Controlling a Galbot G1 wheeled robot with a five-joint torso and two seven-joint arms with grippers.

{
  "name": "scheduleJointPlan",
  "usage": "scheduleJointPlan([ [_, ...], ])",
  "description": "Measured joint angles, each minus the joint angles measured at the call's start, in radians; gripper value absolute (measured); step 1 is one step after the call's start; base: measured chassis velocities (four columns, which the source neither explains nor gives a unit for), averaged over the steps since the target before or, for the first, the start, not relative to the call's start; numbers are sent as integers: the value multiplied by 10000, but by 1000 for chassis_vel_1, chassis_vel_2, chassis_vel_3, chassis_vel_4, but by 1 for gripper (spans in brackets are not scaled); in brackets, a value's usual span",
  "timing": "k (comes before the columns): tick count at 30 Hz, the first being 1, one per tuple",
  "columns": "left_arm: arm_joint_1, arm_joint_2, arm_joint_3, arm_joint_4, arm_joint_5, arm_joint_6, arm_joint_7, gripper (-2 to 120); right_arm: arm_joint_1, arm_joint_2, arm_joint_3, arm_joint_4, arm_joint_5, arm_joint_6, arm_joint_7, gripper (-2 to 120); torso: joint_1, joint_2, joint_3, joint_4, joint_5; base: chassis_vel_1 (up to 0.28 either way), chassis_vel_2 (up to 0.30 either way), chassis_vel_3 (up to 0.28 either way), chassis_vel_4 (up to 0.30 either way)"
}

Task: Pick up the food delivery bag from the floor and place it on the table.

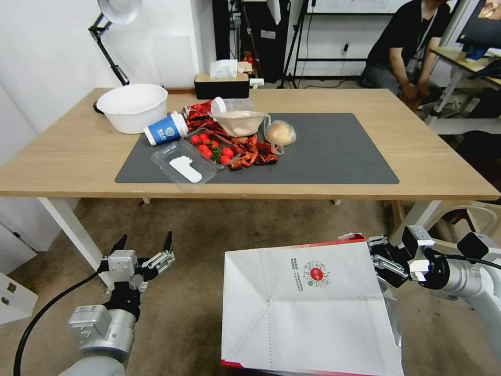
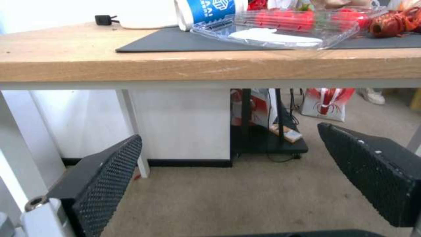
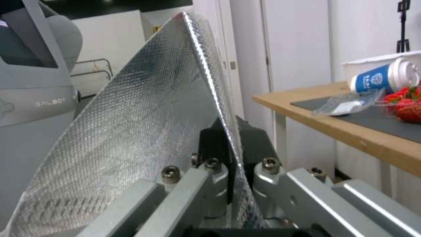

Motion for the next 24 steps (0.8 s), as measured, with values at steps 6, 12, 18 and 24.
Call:
scheduleJointPlan([
  [6, -10, -6, -2, 0, 31, 0, 12, 100, 19, -40, 3, 0, 0, -3, 4, 0, 127, 308, 180, 0, 0, 0, 0, 0, 0],
  [12, -13, -8, -6, -2, 42, 32, 12, 100, 68, -73, -12, 0, 14, -12, 37, 0, 215, 523, 306, 0, 0, 0, 0, 0, 0],
  [18, 4, 6, -26, -5, 35, 31, 22, 100, 107, -81, -69, 5, 29, -21, 52, 0, 338, 817, 480, 0, -1, 0, 0, 0, 0],
  [24, 18, 1, -24, -5, 44, 25, 11, 100, 70, -95, -70, 8, 29, -23, 54, 0, 428, 1024, 598, 0, 0, 0, 0, 0, 0],
])
